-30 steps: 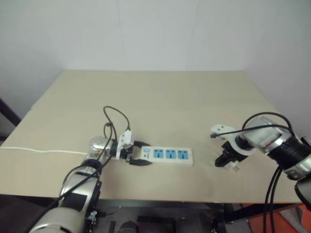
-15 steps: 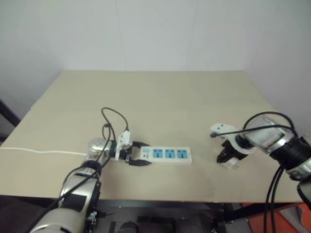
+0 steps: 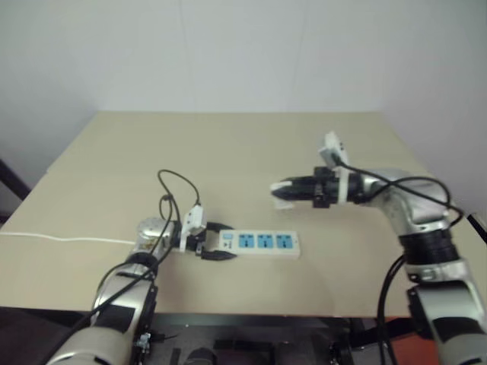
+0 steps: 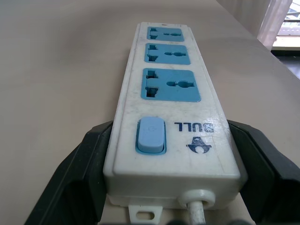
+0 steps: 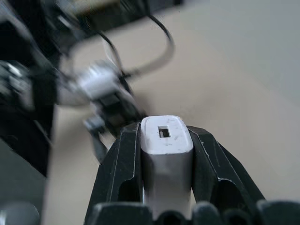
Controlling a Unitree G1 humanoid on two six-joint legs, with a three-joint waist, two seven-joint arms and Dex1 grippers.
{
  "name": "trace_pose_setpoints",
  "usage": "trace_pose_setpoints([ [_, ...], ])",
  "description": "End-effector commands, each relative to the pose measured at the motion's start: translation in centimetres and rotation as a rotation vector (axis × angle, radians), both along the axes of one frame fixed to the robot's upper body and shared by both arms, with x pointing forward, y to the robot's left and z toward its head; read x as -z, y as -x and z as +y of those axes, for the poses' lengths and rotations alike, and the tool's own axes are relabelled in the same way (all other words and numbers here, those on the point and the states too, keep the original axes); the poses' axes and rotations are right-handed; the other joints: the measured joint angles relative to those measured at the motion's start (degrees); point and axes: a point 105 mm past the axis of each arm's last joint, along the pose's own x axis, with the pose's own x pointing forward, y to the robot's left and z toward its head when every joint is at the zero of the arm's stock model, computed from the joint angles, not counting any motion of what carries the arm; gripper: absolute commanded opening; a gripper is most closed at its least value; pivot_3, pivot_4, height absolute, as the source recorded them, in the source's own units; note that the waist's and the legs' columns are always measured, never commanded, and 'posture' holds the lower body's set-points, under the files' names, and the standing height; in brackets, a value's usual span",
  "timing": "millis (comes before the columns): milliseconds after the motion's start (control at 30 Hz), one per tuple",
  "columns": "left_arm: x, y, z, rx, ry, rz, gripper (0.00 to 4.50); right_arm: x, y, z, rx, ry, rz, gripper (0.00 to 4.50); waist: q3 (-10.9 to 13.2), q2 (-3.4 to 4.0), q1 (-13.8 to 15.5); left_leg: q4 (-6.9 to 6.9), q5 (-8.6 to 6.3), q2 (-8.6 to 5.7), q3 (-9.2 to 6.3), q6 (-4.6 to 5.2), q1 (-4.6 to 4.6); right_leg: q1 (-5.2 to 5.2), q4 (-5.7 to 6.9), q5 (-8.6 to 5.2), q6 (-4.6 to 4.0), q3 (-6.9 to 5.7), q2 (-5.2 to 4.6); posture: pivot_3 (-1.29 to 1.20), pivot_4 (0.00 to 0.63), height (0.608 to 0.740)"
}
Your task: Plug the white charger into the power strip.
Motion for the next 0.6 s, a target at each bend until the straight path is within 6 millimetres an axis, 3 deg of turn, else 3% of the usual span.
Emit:
trace_pose_setpoints([
  [33,2.2,1.3,0.1,0.027,-0.049,0.08,3.31,0.8,0.5,1.4,-0.054,-0.082,-0.08,1.12,0.0,0.0,0.0,0.01,0.0,0.0,0.0,0.0,-0.01,0.01,-0.01,0.0,0.0,-0.01,0.0,0.0,0.15,0.74],
  [200,1.5,0.8,0.0,0.032,-0.05,0.061,3.31,3.6,-0.3,3.5,-0.083,-0.094,-0.067,1.12,0.0,0.0,0.0,0.01,0.0,0.0,0.0,0.0,0.01,-0.01,0.01,0.0,0.0,-0.01,0.01,0.0,0.15,0.74],
  [600,1.5,0.9,0.0,0.038,-0.059,0.06,3.31,5.5,-1.7,4.3,-0.097,-0.133,-0.088,1.12,0.0,0.0,-0.1,0.0,0.0,0.01,0.0,0.0,0.02,-0.01,0.0,0.0,0.0,-0.01,0.01,0.0,0.15,0.74],
])
